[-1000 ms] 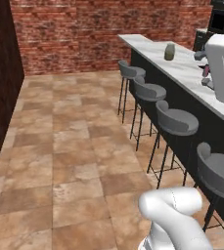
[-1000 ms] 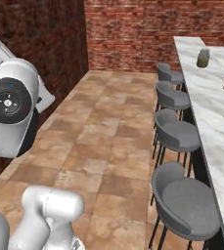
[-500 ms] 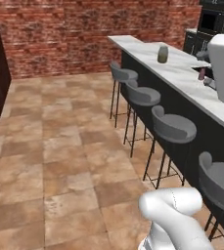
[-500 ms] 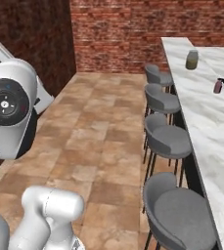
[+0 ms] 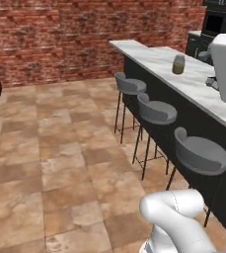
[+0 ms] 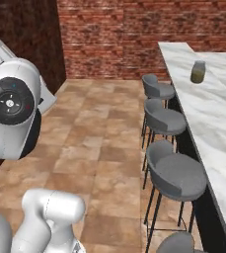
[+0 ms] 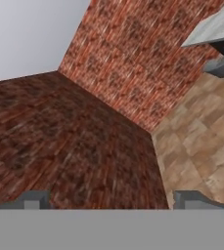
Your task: Pick the jar and jar from the dining table and place them in the open cabinet. Close the cabinet after placing the objects.
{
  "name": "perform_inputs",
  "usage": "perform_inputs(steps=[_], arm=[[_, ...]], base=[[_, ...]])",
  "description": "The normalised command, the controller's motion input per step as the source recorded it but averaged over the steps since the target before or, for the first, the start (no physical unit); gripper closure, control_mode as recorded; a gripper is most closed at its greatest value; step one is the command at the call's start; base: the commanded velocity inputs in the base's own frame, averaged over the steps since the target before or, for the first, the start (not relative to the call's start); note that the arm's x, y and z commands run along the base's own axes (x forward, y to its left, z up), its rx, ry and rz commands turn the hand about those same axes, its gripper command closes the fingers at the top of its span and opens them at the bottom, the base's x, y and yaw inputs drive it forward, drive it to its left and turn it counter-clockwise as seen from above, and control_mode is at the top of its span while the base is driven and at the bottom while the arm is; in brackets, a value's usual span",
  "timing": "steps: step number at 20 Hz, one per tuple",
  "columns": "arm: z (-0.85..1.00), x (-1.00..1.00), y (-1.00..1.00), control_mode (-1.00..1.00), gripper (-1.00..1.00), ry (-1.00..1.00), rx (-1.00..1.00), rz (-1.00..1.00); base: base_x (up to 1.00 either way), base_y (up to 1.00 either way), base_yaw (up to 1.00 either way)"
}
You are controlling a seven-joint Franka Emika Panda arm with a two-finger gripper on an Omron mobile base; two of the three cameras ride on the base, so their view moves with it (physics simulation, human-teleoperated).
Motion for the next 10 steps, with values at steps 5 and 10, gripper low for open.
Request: perform_inputs(steps=[5,10], arm=[[0.00,0.00,0.00,1.00,-1.00,0.00,0.00,0.00],[0.00,0.00,0.00,1.00,-1.00,0.00,0.00,0.00]], base=[[0.98,0.58,-0.19],[0.83,0.58,-0.24]])
